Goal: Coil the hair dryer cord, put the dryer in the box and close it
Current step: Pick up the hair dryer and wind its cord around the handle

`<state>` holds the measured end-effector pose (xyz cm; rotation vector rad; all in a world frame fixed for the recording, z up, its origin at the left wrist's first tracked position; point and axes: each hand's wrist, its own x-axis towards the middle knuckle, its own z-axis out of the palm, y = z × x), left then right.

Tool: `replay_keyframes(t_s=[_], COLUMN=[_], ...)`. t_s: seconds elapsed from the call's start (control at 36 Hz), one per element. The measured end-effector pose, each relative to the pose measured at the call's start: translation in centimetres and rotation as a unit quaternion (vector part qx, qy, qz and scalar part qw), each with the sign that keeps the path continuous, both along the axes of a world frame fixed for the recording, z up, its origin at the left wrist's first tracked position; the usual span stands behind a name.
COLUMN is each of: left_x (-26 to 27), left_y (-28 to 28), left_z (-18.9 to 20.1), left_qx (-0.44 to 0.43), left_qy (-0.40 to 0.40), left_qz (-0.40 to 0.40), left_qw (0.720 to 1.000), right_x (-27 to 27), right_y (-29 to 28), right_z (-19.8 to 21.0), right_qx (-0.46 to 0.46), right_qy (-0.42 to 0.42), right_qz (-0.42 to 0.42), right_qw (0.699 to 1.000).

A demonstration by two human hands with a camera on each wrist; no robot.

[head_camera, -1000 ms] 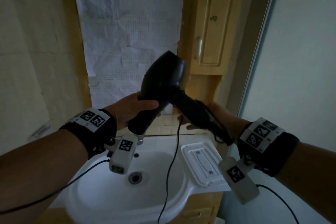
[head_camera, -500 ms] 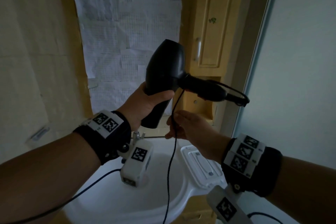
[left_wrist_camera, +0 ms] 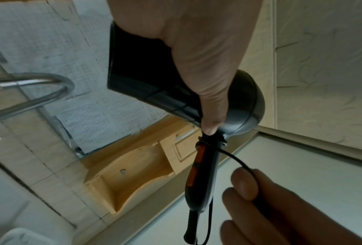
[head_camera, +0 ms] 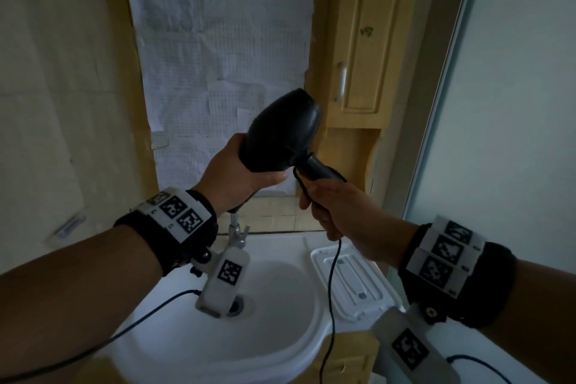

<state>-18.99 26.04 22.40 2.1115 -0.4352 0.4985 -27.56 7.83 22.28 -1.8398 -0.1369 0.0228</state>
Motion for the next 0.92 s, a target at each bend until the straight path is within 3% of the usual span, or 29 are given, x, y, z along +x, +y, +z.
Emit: replay_keyframes(t_s=[0.14, 0.28, 0.58, 0.78, 0.92], left_x=[-0.1, -0.2, -0.7, -1.2, -1.2], left_y=[0.9, 1.5, 3.2, 3.6, 3.7], left_z=[0.3, 0.5, 1.9, 1.9, 1.2], left_qx=[0.043, 0.068, 0.142, 0.101, 0.025], left_qy=[0.012, 0.030, 0.060, 0.124, 0.160], left_qz=[-0.006, -0.014, -0.090, -0.157, -0.216], left_qw=[0.999, 0.997, 0.984, 0.975, 0.963], right_x=[0.1, 0.4, 0.9, 1.0, 0.6], right_y=[-1.3, -2.8, -4.9, -5.1, -4.8], right_z=[1.1, 2.3, 2.6, 2.5, 2.5], right_qx=[-0.133, -0.181, -0.199, -0.148, -0.076], right_qy=[-0.019, -0.038, -0.077, -0.078, -0.057], right_qz=[-0.009, -0.021, 0.026, 0.070, 0.120], right_qw=[0.991, 0.982, 0.977, 0.983, 0.988])
